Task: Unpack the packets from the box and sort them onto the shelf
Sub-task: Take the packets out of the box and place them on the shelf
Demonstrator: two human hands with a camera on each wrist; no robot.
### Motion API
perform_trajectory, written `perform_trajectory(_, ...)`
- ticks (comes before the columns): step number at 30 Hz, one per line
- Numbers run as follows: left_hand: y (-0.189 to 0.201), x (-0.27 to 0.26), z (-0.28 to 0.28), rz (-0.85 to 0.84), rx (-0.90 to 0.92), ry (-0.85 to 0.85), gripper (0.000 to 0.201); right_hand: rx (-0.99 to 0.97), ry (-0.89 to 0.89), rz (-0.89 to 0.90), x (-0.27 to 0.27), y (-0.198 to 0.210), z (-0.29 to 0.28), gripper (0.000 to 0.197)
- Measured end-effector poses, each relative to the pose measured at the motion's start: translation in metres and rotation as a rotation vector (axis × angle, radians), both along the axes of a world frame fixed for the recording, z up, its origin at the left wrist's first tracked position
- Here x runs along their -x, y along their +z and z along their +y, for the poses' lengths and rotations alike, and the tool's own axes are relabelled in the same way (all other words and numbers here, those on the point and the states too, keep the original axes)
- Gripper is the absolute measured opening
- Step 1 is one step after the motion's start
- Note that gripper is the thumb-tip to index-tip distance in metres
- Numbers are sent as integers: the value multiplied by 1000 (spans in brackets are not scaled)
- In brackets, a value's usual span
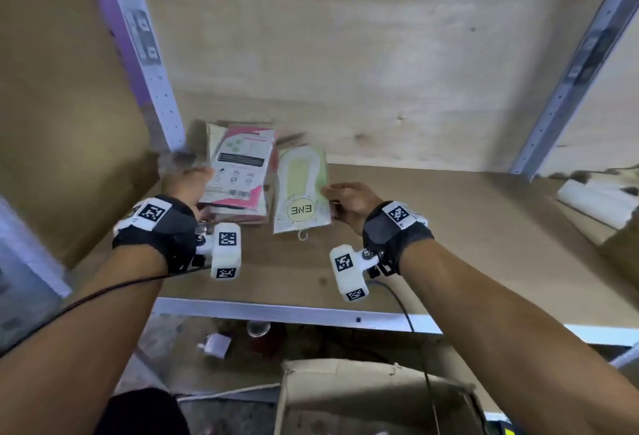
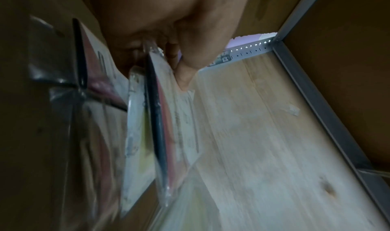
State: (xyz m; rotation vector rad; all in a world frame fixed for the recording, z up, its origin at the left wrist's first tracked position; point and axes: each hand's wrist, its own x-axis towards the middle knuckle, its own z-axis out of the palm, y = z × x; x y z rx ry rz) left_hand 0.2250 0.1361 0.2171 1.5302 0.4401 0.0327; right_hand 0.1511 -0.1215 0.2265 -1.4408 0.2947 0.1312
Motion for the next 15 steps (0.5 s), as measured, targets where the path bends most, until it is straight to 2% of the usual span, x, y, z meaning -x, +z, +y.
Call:
perform_trajectory(4, -7, -33, 41, 25, -80, 6, 13, 68, 10, 19, -39, -8, 32, 19)
perform_trajectory(6, -14, -46, 57, 29, -138, 31, 39, 111, 11, 30, -57, -13, 44, 27)
perform_trajectory(8, -23, -56, 71, 36, -165, 69, 47, 155, 14, 45, -72, -18, 55, 31)
perform_trajectory(11, -32, -59, 81, 39, -207, 104, 41, 233, 33, 63, -90, -28, 68, 31)
perform_trajectory(13, -34, -56, 82, 28, -302, 124, 35, 314, 50, 56, -99, -35, 76, 17)
perform_trajectory(15, -34, -54, 82, 3, -378, 115, 31, 421, 57, 30, -103, -38, 82, 27)
